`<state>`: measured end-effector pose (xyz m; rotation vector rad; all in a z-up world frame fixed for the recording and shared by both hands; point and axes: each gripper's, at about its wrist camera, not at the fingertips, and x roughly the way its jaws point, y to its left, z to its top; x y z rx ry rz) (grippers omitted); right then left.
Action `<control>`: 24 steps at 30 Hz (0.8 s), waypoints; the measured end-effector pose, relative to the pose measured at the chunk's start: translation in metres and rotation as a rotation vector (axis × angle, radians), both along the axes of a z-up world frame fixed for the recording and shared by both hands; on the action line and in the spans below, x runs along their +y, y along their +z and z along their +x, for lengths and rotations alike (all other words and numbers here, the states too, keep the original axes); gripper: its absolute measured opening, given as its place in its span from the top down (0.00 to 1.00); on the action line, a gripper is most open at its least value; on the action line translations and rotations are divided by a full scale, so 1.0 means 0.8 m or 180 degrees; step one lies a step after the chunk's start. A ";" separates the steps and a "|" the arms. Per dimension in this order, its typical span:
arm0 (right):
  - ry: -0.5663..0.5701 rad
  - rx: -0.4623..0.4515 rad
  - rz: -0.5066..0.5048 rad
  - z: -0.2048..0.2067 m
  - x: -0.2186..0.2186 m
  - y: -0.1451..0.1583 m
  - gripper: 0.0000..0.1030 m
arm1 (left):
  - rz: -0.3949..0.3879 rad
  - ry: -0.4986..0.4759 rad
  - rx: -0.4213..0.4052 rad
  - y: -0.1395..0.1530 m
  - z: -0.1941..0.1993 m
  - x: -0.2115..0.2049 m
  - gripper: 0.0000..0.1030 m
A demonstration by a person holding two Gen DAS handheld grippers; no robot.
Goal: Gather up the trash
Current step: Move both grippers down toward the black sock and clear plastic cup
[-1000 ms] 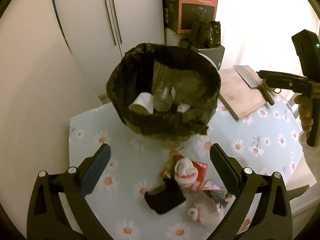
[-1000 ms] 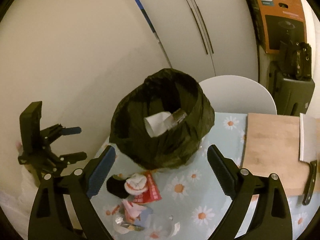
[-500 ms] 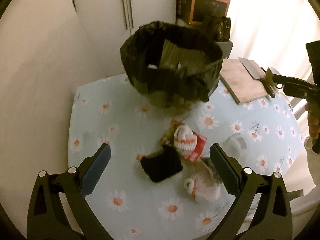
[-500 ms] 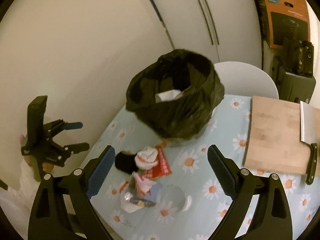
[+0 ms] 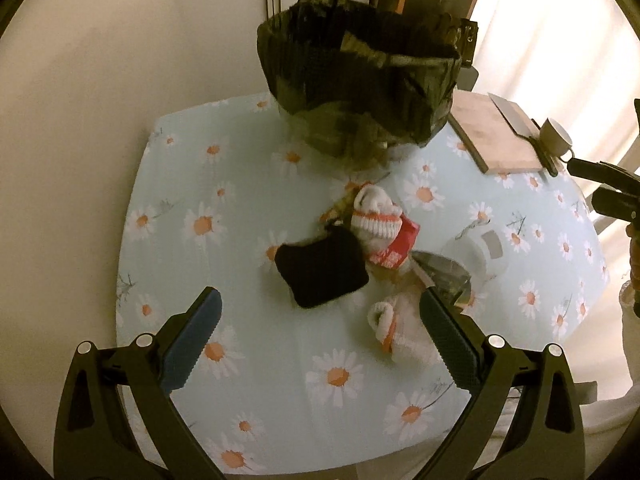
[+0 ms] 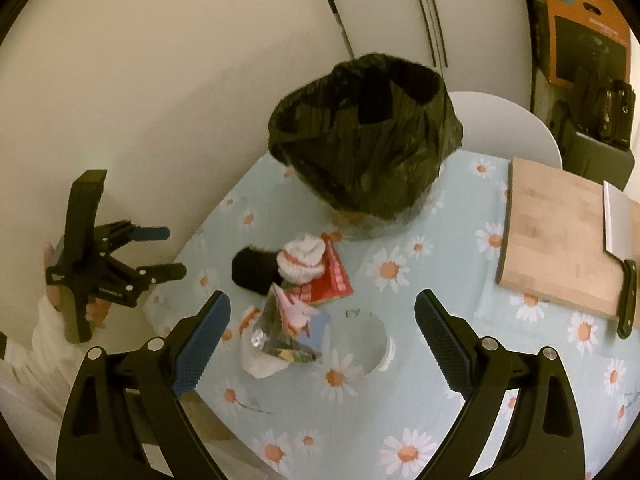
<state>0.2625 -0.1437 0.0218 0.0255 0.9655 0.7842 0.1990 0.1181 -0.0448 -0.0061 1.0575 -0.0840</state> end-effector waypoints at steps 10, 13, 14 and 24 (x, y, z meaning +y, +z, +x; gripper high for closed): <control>-0.0096 0.0175 -0.0296 -0.008 0.004 -0.053 0.14 | 0.0085 0.0077 0.0164 -0.036 -0.006 0.006 0.06; -0.0154 0.0222 -0.0323 -0.006 0.007 -0.066 0.14 | 0.0169 0.0072 0.0166 -0.043 -0.005 0.004 0.06; -0.0198 0.0186 -0.0343 -0.005 0.009 -0.069 0.14 | 0.0195 0.0066 0.0163 -0.046 -0.004 0.002 0.06; -0.0200 0.0244 -0.0515 0.011 0.039 -0.103 0.13 | 0.0286 -0.0057 0.0224 -0.081 0.015 -0.001 0.06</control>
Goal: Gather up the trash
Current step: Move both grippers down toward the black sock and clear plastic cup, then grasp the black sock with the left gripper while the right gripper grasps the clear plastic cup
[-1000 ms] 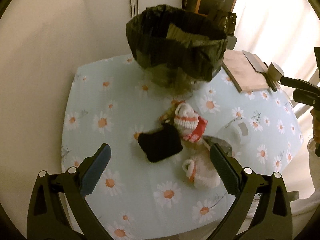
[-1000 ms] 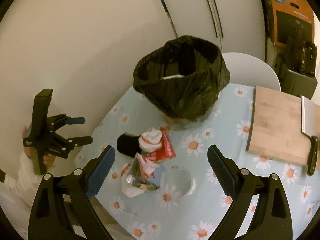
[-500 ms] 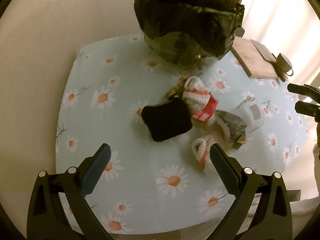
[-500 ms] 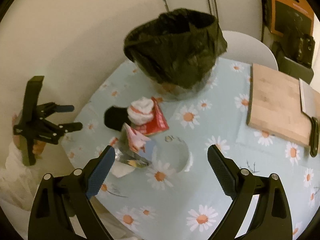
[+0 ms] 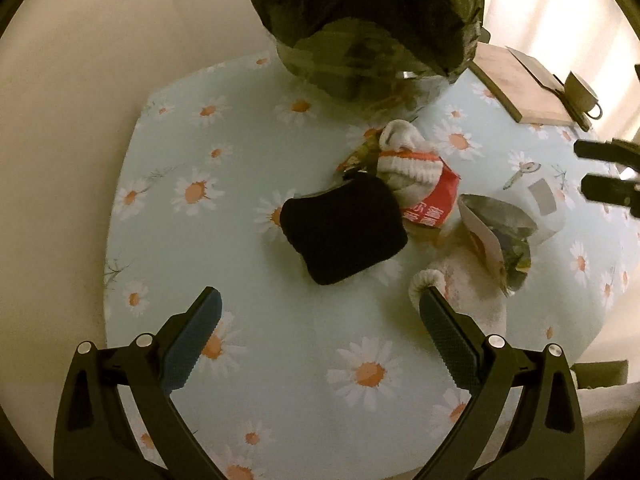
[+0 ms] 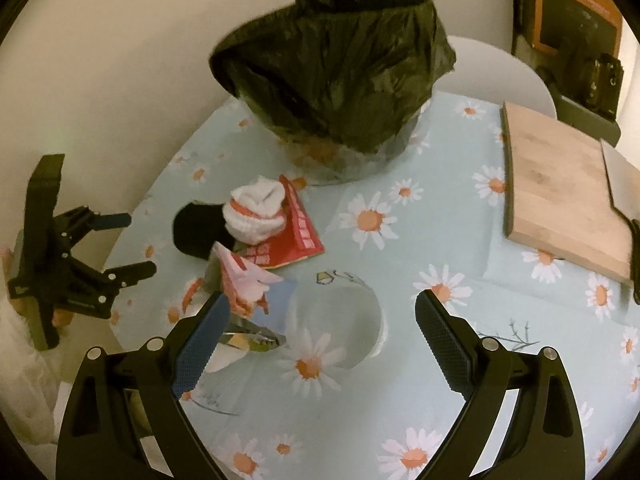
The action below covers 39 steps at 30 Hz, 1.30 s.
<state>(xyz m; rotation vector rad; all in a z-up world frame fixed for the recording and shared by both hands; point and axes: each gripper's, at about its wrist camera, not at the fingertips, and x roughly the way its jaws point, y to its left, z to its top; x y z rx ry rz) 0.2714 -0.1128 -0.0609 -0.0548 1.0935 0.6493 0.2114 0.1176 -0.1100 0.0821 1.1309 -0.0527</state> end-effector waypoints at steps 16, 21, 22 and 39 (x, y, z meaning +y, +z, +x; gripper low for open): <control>-0.0064 0.0171 -0.0416 0.014 0.035 -0.063 0.13 | -0.0285 -0.0042 -0.0126 -0.038 0.053 -0.007 0.06; -0.0069 0.0184 -0.0521 0.017 0.038 -0.077 0.13 | -0.0260 0.0013 -0.0056 -0.050 0.068 -0.012 0.06; -0.0066 0.0203 -0.0542 0.018 0.039 -0.081 0.13 | -0.0251 0.0040 -0.0043 -0.053 0.070 -0.011 0.06; 0.0123 0.0094 -0.0527 0.001 0.024 -0.073 0.42 | -0.0237 0.0224 0.0072 -0.064 0.059 0.003 0.18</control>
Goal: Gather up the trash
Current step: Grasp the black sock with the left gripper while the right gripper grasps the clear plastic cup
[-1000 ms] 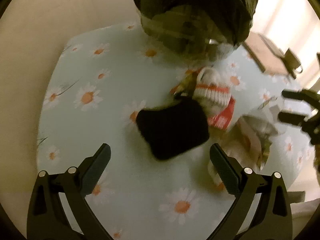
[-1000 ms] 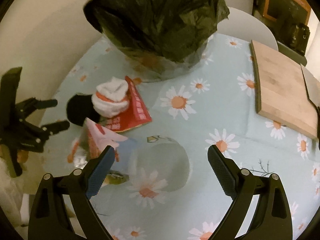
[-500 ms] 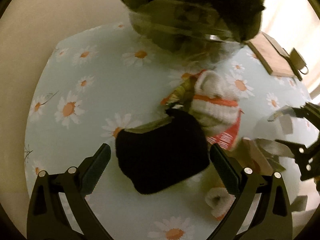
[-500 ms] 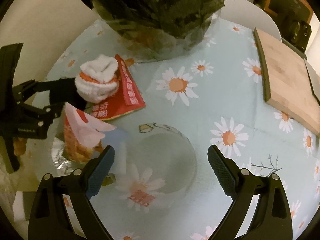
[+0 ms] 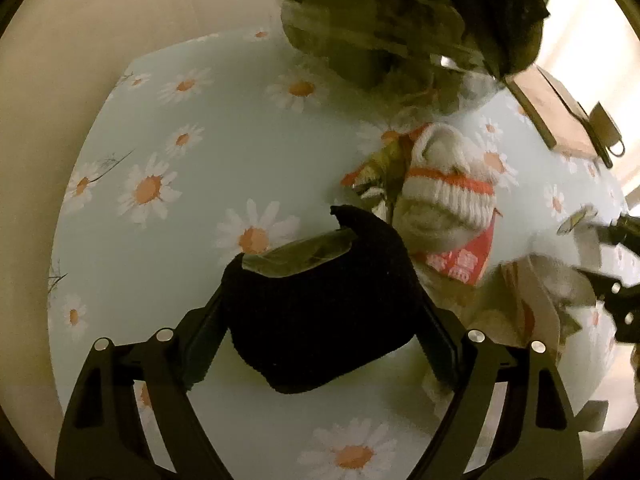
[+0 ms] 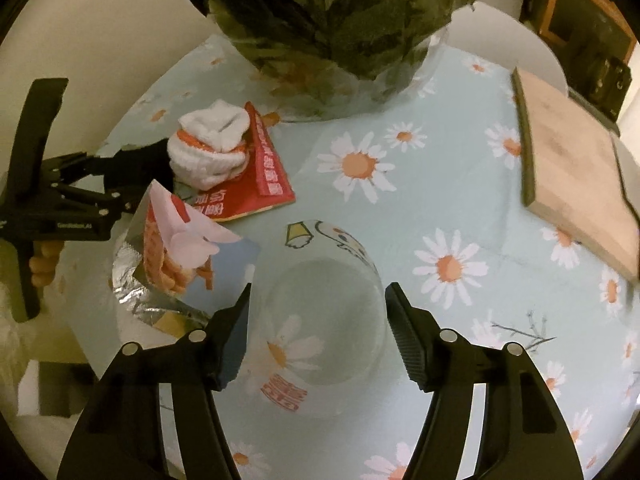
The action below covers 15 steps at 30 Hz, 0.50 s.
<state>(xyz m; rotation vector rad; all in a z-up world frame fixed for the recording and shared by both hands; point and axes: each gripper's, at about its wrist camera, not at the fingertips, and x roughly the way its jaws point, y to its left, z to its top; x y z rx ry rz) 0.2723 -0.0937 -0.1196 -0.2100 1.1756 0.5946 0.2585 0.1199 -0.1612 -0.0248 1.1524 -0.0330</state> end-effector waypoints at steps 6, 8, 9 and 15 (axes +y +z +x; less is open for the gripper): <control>-0.0050 0.0020 0.0078 -0.005 -0.011 0.018 0.41 | 0.0070 -0.0025 -0.0023 0.010 -0.019 -0.001 0.18; -0.0071 0.0014 0.0001 -0.008 -0.012 0.021 0.41 | 0.0070 -0.0034 -0.0019 0.012 -0.024 -0.001 0.18; -0.0088 0.0009 -0.0024 -0.010 -0.014 0.023 0.41 | 0.0088 -0.0033 -0.0030 0.014 -0.028 -0.001 0.18; -0.0188 0.0076 0.0020 -0.021 -0.031 0.028 0.40 | 0.0153 -0.0043 -0.0056 0.028 -0.049 0.000 0.18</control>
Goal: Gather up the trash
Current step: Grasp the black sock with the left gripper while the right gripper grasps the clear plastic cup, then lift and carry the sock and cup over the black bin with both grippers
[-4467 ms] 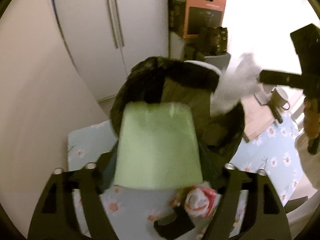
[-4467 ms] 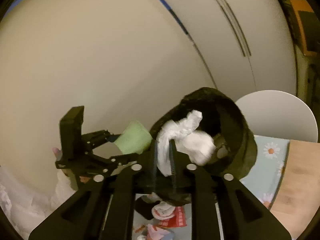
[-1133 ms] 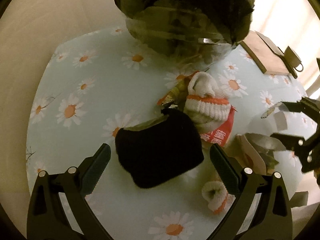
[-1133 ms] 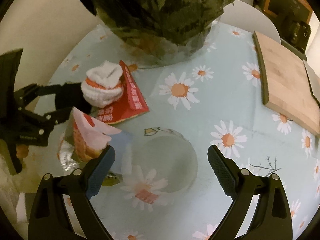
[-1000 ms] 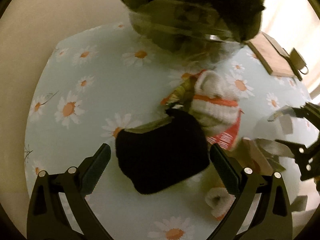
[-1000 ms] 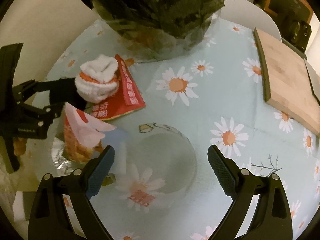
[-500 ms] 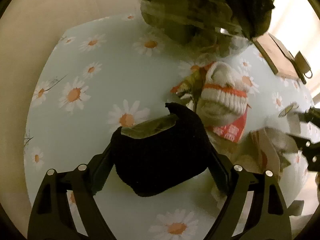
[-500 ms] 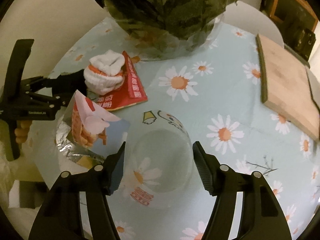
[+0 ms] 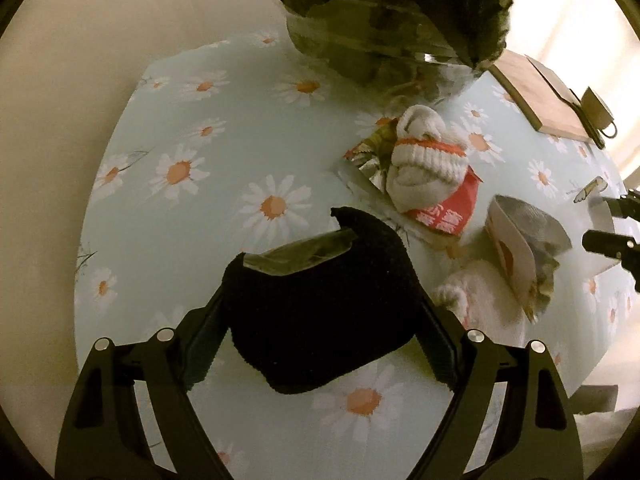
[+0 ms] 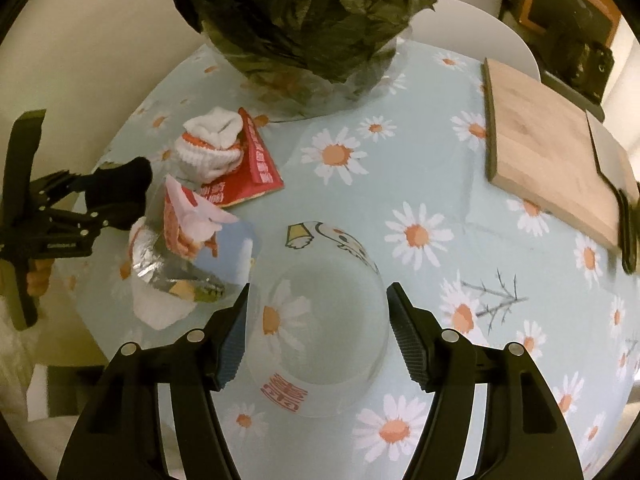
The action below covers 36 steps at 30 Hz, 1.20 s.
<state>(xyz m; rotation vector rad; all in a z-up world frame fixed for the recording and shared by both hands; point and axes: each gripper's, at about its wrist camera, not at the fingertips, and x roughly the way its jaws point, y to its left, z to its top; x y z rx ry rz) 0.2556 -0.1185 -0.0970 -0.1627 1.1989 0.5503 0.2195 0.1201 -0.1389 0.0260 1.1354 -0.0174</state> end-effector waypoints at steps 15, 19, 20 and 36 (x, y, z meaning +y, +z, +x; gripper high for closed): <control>-0.0158 -0.0095 0.0259 -0.024 -0.027 0.035 0.39 | 0.0099 0.0176 -0.0233 0.047 -0.037 0.019 0.18; -0.0154 -0.0134 0.0387 -0.026 -0.036 0.050 0.39 | 0.0120 0.0180 -0.0324 0.062 -0.037 0.017 0.18; -0.0149 -0.0138 0.0407 -0.025 -0.037 0.053 0.39 | 0.0139 0.0167 -0.0349 0.067 -0.037 0.016 0.18; -0.0188 -0.0396 0.0915 0.043 -0.065 0.144 0.39 | 0.0381 -0.0064 -0.0786 0.140 0.003 -0.008 0.18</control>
